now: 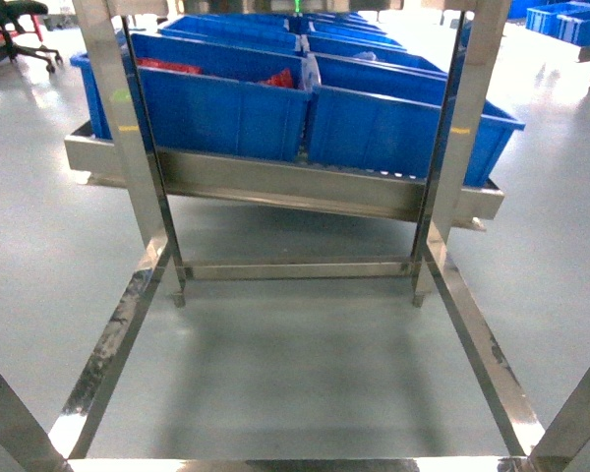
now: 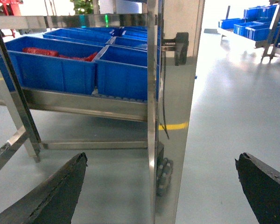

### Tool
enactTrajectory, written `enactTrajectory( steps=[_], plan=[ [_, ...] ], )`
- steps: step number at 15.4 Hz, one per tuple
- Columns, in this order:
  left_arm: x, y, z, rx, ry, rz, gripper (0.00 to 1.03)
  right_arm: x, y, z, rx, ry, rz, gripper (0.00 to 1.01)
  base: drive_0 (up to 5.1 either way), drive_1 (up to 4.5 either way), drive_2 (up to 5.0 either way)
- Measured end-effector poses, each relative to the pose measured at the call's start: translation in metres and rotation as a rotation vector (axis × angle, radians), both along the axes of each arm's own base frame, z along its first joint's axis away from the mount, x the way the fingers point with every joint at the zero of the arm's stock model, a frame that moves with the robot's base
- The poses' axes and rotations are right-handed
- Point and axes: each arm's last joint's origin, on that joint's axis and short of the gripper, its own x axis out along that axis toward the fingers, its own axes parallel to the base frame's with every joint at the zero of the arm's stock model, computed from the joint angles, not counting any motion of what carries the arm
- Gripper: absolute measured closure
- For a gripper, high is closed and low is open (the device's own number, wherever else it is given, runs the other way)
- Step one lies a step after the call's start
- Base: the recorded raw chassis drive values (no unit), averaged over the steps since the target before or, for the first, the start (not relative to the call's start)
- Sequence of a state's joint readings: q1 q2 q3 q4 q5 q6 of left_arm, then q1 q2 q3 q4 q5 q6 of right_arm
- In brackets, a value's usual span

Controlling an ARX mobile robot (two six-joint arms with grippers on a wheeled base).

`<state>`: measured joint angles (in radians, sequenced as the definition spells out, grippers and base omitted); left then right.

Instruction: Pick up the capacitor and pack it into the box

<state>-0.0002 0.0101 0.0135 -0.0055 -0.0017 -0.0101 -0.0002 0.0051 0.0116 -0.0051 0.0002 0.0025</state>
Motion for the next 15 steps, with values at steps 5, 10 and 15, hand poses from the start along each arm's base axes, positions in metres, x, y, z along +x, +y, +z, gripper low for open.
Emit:
enactTrajectory(
  steps=[5,10,15],
  plan=[
    [0.0,0.0,0.0,0.006,0.0,-0.002,0.05,0.0,0.0,0.0001,0.0,-0.001,-0.001,0.03,0.0,0.0,0.0],
    [0.0,0.0,0.0001,0.01,-0.001,0.0,0.05,0.0,0.0,-0.0001,-0.001,0.001,0.0,0.03,0.0,0.0,0.0],
    [0.0,0.0,0.0001,0.01,-0.001,0.0,0.05,0.0,0.0,-0.0001,-0.001,0.001,0.001,0.03,0.0,0.0,0.0]
  ],
)
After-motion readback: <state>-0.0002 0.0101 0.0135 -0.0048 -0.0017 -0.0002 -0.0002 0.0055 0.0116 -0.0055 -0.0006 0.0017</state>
